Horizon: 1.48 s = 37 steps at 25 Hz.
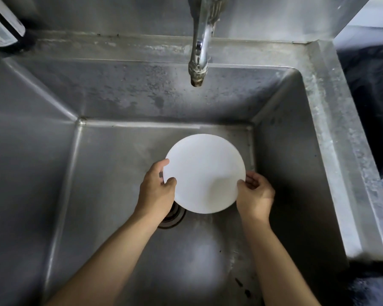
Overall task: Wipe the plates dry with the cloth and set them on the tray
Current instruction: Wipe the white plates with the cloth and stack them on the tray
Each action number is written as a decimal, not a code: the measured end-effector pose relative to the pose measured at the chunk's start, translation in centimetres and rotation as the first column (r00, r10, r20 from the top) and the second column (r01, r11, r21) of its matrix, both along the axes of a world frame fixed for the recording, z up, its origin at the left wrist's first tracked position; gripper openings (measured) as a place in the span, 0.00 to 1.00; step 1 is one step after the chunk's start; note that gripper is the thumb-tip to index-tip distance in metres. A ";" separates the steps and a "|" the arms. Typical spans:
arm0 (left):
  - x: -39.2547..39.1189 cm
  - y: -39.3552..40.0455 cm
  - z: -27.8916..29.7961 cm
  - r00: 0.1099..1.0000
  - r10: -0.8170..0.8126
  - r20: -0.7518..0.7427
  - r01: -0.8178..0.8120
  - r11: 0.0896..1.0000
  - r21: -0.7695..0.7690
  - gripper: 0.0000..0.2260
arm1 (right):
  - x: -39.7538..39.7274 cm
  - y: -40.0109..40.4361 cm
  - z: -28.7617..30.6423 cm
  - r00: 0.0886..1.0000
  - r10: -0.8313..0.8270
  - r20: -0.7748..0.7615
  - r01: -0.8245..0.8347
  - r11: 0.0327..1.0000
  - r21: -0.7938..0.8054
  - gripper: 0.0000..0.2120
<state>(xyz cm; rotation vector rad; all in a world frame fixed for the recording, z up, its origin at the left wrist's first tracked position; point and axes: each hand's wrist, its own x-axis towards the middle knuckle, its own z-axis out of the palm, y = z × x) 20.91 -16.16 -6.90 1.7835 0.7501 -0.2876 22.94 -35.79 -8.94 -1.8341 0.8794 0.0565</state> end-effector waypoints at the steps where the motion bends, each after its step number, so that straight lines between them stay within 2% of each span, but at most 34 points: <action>1: -0.2 0.2 0.1 1.000 0.022 0.007 -0.022 1.000 -0.007 0.23 | 0.0 0.1 0.4 1.000 0.005 0.011 -0.005 1.000 0.010 0.12; 6: -3.1 1.5 2.4 0.989 0.138 0.057 -0.138 0.990 -0.010 0.24 | -1.8 1.5 3.9 0.996 0.045 0.080 -0.052 0.995 0.088 0.12; 11: -7.8 3.7 5.5 0.960 0.270 0.075 -0.271 0.963 0.004 0.25 | -4.2 3.7 8.3 0.973 0.211 0.095 -0.219 0.972 0.082 0.11; 16: -12.9 4.9 7.3 0.938 0.347 0.003 -0.347 0.938 -0.016 0.24 | -5.6 6.1 12.5 0.889 0.459 -0.001 -0.458 0.888 -0.049 0.11; 20: -15.4 5.7 8.2 0.907 0.419 -0.048 -0.421 0.907 -0.026 0.22 | -6.5 7.5 14.6 0.831 0.546 -0.108 -0.553 0.831 -0.056 0.17; 24: -16.3 6.5 9.7 0.879 0.473 -0.062 -0.476 0.877 -0.057 0.22 | -8.5 7.8 16.1 0.829 0.551 -0.097 -0.556 0.831 -0.030 0.17; 26: -16.6 6.8 10.5 0.837 0.543 -0.068 -0.547 0.833 -0.087 0.15 | -10.0 7.8 16.6 0.848 0.527 -0.063 -0.528 0.849 -0.009 0.16; 28: -16.7 6.6 12.2 0.761 0.636 -0.128 -0.647 0.729 -0.224 0.08 | -11.8 7.7 17.1 0.884 0.467 -0.018 -0.466 0.884 0.027 0.15; 30: -16.6 6.2 14.0 0.694 0.686 -0.221 -0.706 0.586 -0.398 0.08 | -13.5 7.8 17.8 0.917 0.398 0.034 -0.399 0.910 0.109 0.14; 32: -16.3 5.9 15.5 0.683 0.685 -0.252 -0.702 0.523 -0.482 0.11 | -15.0 7.7 18.7 0.934 0.349 0.077 -0.357 0.917 0.179 0.14; 34: -15.9 5.8 17.0 0.685 0.690 -0.235 -0.692 0.514 -0.507 0.11 | -16.1 7.3 19.7 0.935 0.336 0.111 -0.352 0.917 0.188 0.14; 37: -15.3 5.0 19.0 0.727 0.666 -0.166 -0.647 0.586 -0.488 0.11 | -17.3 6.3 21.3 0.933 0.351 0.080 -0.359 0.920 0.159 0.15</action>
